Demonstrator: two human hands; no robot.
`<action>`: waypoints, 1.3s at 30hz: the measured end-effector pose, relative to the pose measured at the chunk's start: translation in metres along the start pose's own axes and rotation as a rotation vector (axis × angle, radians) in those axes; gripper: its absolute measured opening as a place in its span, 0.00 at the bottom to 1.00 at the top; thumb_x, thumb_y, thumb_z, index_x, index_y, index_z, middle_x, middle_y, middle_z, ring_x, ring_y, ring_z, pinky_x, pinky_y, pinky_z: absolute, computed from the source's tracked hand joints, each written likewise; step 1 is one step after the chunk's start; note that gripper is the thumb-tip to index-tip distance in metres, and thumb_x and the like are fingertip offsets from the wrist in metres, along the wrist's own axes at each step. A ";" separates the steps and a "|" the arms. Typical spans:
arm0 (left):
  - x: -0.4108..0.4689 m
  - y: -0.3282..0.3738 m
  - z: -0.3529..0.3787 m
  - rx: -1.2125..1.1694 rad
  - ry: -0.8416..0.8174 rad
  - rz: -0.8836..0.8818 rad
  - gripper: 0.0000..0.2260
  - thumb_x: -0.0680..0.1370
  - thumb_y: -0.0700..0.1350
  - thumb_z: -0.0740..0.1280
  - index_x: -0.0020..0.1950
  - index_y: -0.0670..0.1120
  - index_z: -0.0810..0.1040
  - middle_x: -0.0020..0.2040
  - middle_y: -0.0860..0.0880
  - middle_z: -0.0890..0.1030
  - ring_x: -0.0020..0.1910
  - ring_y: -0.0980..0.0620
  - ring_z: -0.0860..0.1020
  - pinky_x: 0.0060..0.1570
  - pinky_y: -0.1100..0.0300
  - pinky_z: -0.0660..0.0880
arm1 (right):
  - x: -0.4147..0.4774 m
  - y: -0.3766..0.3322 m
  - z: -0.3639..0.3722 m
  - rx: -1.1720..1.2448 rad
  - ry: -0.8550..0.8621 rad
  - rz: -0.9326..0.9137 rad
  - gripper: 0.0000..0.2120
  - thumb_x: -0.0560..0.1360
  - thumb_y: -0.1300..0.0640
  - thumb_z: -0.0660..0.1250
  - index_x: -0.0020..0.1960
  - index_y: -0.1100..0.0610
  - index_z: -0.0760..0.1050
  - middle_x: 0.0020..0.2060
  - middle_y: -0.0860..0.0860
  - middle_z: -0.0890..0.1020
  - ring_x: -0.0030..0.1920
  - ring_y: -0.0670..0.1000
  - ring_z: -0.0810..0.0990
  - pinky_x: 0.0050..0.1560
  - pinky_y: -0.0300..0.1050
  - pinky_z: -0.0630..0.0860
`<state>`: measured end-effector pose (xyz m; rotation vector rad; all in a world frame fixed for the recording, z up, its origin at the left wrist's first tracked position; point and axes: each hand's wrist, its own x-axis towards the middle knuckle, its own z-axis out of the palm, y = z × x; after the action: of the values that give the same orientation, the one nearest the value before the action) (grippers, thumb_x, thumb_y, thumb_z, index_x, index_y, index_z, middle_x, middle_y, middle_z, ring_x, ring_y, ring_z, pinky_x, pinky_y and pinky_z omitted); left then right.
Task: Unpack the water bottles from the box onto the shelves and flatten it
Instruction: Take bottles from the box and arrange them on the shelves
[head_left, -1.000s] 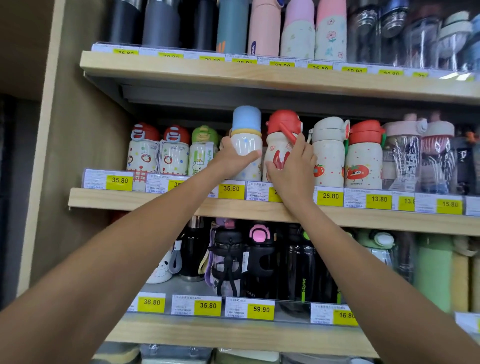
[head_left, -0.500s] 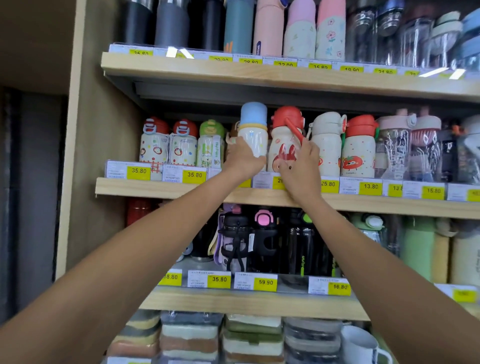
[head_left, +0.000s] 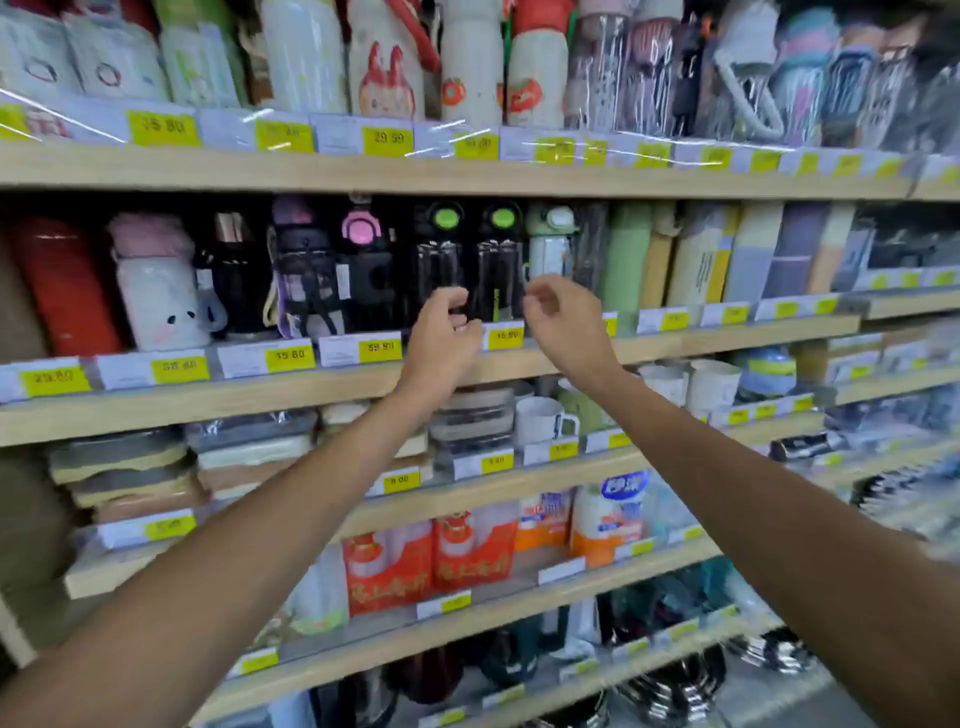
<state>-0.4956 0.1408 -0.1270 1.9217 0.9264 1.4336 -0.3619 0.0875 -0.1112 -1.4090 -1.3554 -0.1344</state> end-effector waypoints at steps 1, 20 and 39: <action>-0.011 -0.008 0.019 -0.015 -0.056 -0.068 0.16 0.76 0.37 0.64 0.63 0.41 0.72 0.60 0.44 0.77 0.51 0.51 0.75 0.50 0.62 0.71 | -0.014 0.021 -0.009 -0.019 -0.014 0.050 0.08 0.76 0.61 0.64 0.52 0.61 0.79 0.43 0.54 0.82 0.42 0.49 0.77 0.45 0.37 0.69; -0.223 -0.026 0.518 0.084 -0.956 -0.484 0.12 0.76 0.40 0.66 0.34 0.50 0.70 0.32 0.49 0.70 0.35 0.51 0.71 0.30 0.60 0.61 | -0.253 0.417 -0.298 -0.221 -0.226 0.964 0.11 0.74 0.60 0.60 0.44 0.65 0.79 0.40 0.62 0.82 0.39 0.57 0.78 0.40 0.48 0.74; -0.283 0.027 0.966 0.018 -1.451 -0.494 0.18 0.77 0.43 0.65 0.66 0.43 0.72 0.62 0.42 0.77 0.55 0.48 0.76 0.48 0.60 0.72 | -0.274 0.734 -0.565 -0.237 0.039 1.390 0.09 0.71 0.60 0.61 0.42 0.61 0.79 0.32 0.53 0.79 0.33 0.50 0.77 0.32 0.40 0.71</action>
<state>0.3861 -0.1340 -0.5280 1.8825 0.5430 -0.3587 0.4197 -0.2903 -0.5347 -2.2231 -0.0997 0.6038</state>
